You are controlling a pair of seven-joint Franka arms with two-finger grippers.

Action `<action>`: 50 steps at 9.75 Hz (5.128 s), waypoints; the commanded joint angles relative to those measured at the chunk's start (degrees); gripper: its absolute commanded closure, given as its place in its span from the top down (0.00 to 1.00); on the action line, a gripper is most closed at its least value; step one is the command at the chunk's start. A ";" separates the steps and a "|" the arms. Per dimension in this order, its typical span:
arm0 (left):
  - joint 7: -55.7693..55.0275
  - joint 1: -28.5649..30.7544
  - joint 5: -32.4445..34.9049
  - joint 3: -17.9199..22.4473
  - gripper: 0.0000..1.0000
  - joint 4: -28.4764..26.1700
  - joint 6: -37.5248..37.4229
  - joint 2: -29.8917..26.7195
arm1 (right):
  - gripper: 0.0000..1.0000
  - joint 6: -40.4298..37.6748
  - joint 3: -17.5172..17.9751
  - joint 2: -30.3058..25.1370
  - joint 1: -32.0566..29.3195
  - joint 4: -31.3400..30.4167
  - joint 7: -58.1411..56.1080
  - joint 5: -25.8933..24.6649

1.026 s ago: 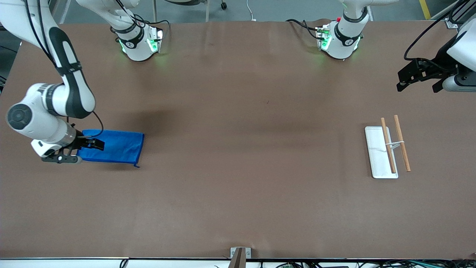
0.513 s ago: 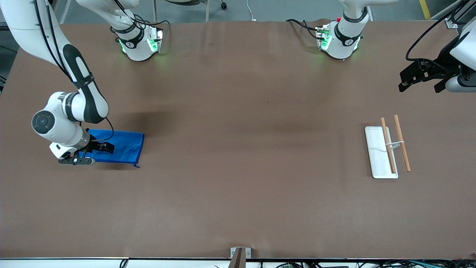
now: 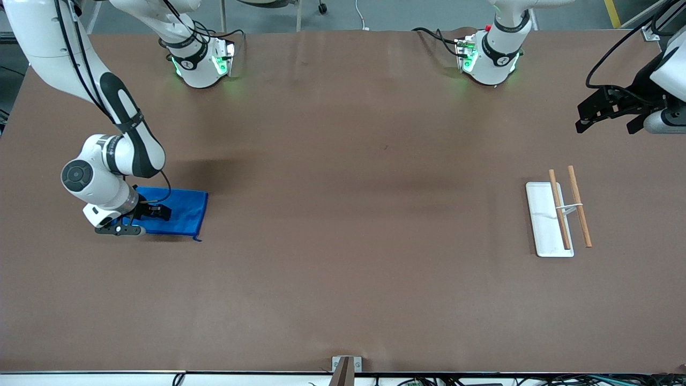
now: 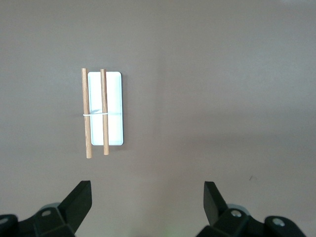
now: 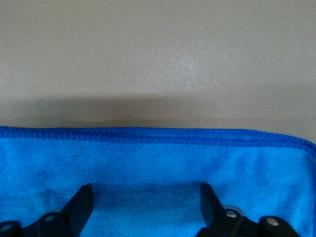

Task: Right arm passes towel to left arm to hang
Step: 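Close the right gripper on the blue towel's edge, then lift the towel with the right gripper while the left gripper approaches, then grasp the hanging towel with the left gripper beside the right gripper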

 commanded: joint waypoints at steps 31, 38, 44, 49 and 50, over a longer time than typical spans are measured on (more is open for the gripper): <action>27.25 0.15 -47.68 5.98 1.00 -28.04 -7.27 0.87 | 0.00 -24.06 32.03 -10.87 13.27 25.89 -3.71 92.21; 36.21 0.94 -79.90 7.23 0.95 -40.11 -5.54 1.14 | 0.00 -24.24 32.03 -10.78 15.56 25.98 -4.78 102.41; 40.45 0.41 -93.55 -1.03 0.89 -43.81 7.48 1.49 | 0.00 -24.15 32.03 -10.35 18.29 26.24 -5.21 115.00; 40.45 0.50 -95.93 -6.13 0.82 -44.86 10.29 2.01 | 0.00 -24.15 32.03 -10.35 18.29 26.68 -5.30 115.00; 40.36 0.50 -96.02 -6.31 0.82 -45.13 10.29 1.93 | 0.00 -24.15 32.03 -10.35 18.29 26.68 -5.21 115.00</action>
